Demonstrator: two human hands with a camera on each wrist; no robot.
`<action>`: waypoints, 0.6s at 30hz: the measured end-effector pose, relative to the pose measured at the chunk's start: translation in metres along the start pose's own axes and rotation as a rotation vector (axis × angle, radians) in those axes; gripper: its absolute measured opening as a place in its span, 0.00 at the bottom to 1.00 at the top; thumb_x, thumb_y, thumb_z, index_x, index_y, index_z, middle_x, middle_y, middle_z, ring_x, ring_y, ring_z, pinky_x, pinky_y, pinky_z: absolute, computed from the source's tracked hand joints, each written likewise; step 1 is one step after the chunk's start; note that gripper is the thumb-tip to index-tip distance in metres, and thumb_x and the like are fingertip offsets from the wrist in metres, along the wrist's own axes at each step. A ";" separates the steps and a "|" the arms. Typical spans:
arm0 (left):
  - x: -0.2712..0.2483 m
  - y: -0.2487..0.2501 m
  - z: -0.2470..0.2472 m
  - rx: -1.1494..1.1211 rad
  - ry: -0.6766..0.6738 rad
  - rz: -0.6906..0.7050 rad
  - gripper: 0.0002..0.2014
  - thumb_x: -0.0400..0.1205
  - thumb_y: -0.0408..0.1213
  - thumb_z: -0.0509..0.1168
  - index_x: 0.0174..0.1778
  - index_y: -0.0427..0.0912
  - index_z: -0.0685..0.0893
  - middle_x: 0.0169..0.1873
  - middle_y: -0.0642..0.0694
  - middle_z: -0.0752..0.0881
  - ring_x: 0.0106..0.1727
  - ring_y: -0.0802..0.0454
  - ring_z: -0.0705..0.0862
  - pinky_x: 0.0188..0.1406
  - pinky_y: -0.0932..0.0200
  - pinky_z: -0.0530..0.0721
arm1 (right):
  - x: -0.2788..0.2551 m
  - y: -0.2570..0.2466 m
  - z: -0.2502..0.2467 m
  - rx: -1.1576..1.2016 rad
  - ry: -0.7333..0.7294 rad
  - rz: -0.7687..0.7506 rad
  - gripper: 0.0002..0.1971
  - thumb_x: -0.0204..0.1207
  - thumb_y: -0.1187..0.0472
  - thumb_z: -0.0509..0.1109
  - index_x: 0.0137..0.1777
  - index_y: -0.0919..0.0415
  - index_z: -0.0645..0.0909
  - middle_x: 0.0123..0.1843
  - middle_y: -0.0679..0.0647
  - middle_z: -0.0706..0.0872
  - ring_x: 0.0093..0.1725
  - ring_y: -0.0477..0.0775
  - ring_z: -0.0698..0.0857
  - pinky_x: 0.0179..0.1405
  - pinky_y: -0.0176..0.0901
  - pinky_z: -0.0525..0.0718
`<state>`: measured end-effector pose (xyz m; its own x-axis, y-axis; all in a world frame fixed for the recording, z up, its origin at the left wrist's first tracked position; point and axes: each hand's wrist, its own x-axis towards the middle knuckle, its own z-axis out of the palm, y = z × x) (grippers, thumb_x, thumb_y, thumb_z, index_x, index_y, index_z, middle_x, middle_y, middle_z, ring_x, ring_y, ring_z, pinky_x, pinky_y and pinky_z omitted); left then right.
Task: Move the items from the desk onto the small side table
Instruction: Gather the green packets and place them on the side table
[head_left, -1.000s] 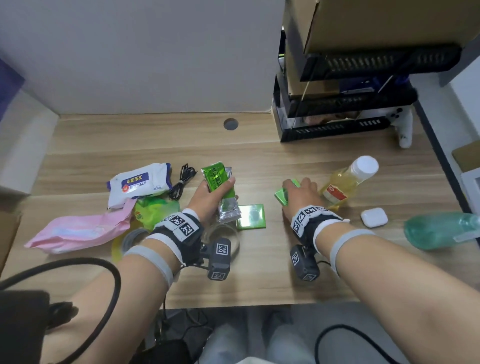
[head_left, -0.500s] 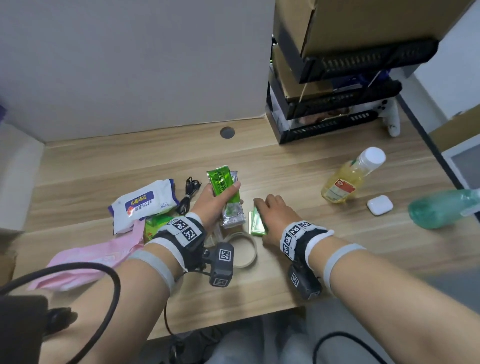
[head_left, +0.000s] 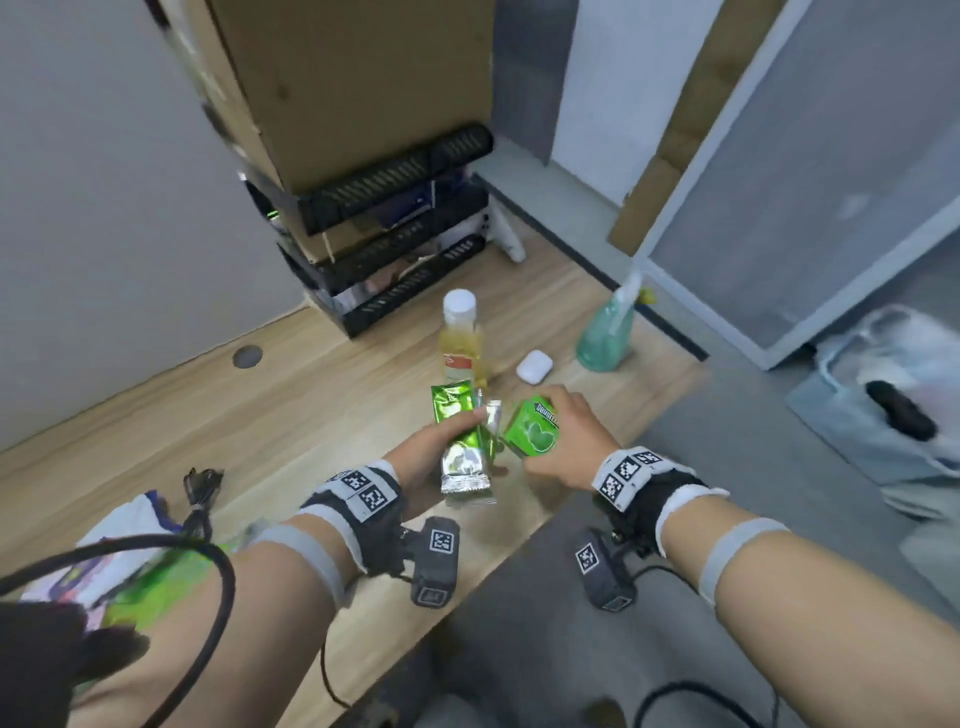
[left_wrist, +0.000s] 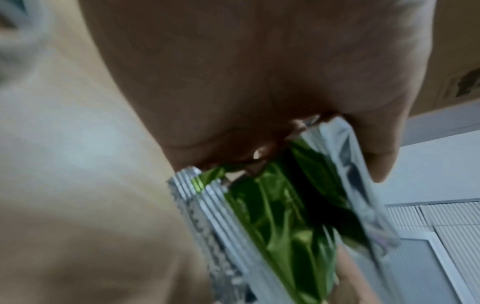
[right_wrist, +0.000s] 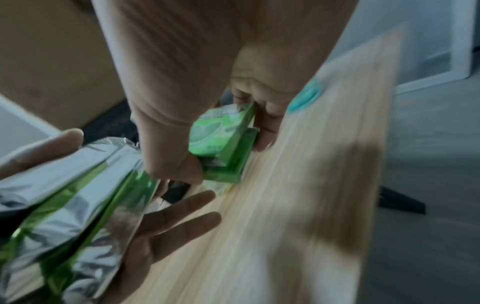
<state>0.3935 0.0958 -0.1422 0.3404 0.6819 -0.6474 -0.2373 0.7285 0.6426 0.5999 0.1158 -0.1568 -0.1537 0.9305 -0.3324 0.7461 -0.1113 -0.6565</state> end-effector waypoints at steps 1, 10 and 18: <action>0.003 -0.001 0.025 -0.016 -0.047 -0.011 0.22 0.84 0.47 0.66 0.68 0.36 0.80 0.58 0.31 0.85 0.62 0.28 0.83 0.47 0.47 0.90 | -0.015 0.012 -0.019 0.025 0.023 0.022 0.50 0.48 0.45 0.80 0.74 0.49 0.65 0.62 0.55 0.71 0.58 0.54 0.77 0.63 0.44 0.78; 0.028 -0.051 0.274 0.143 -0.384 -0.149 0.24 0.82 0.54 0.62 0.56 0.35 0.89 0.54 0.31 0.90 0.49 0.37 0.91 0.57 0.41 0.88 | -0.181 0.164 -0.144 0.263 0.277 0.115 0.50 0.63 0.56 0.84 0.81 0.32 0.60 0.68 0.56 0.77 0.59 0.52 0.82 0.61 0.41 0.81; 0.039 -0.172 0.458 0.445 -0.582 -0.264 0.30 0.82 0.55 0.65 0.72 0.36 0.80 0.66 0.31 0.86 0.66 0.33 0.86 0.68 0.39 0.83 | -0.337 0.298 -0.192 0.515 0.376 0.338 0.55 0.67 0.72 0.75 0.78 0.20 0.51 0.79 0.55 0.62 0.58 0.68 0.85 0.40 0.55 0.93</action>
<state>0.8648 -0.0332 -0.0904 0.7868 0.2562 -0.5615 0.2635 0.6833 0.6809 0.9984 -0.1636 -0.1107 0.3342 0.8629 -0.3791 0.2987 -0.4784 -0.8258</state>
